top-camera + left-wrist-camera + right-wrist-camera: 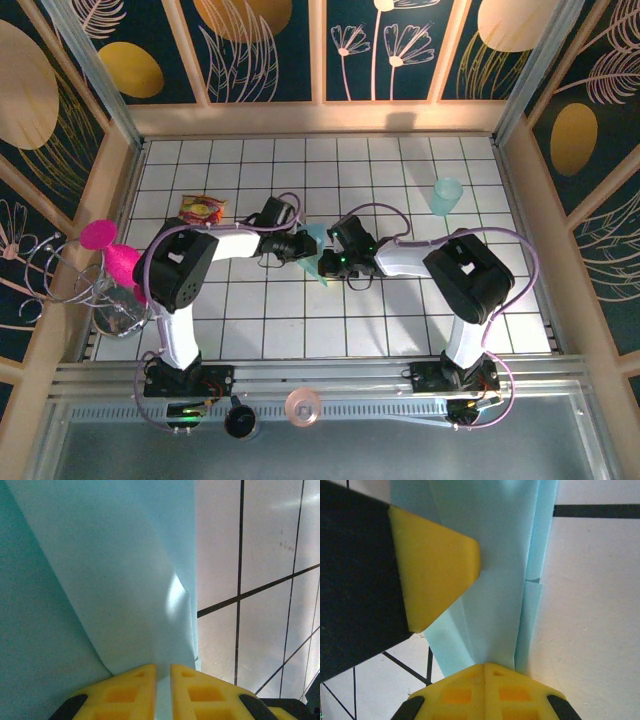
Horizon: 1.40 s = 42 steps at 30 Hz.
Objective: Fold a paper plane with a square sheet of paper (pick it up from the middle)
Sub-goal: Fourth fold the wing at the center of the table, then turn over the paper at the center of the table.
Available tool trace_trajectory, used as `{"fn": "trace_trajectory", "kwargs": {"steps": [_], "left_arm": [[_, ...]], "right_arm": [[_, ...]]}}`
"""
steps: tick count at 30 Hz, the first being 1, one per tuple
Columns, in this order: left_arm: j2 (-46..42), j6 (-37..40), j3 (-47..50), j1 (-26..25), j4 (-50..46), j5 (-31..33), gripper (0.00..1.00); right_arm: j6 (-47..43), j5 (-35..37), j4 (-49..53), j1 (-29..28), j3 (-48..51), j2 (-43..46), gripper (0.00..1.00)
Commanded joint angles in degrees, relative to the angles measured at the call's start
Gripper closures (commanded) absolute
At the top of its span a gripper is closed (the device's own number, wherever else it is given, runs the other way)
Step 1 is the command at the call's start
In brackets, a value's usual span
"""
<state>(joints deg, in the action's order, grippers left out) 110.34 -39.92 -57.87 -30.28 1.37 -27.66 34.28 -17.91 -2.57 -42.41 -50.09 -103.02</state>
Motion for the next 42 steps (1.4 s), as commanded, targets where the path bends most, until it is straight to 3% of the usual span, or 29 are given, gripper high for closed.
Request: {"fn": "trace_trajectory", "kwargs": {"steps": [1,21,29,36,42], "left_arm": [[2.6,2.4,-2.4,0.9,-3.5,6.0,0.84],[15.6,10.6,-23.7,11.9,-12.6,8.5,0.82],[14.7,12.2,-31.4,13.3,-16.3,9.7,0.81],[2.7,6.3,-21.3,13.3,-9.4,6.4,0.74],[-6.3,-0.6,-7.0,13.3,-0.5,3.7,0.68]], "right_arm": [[-2.5,3.7,12.2,0.4,2.5,-2.4,0.96],[-3.3,5.6,12.9,1.4,4.6,-2.3,0.96],[-3.1,4.1,9.0,1.7,3.8,0.1,0.95],[2.4,0.0,-6.0,4.1,0.1,8.6,0.78],[3.5,3.8,-11.9,6.1,2.7,13.1,0.66]]}}
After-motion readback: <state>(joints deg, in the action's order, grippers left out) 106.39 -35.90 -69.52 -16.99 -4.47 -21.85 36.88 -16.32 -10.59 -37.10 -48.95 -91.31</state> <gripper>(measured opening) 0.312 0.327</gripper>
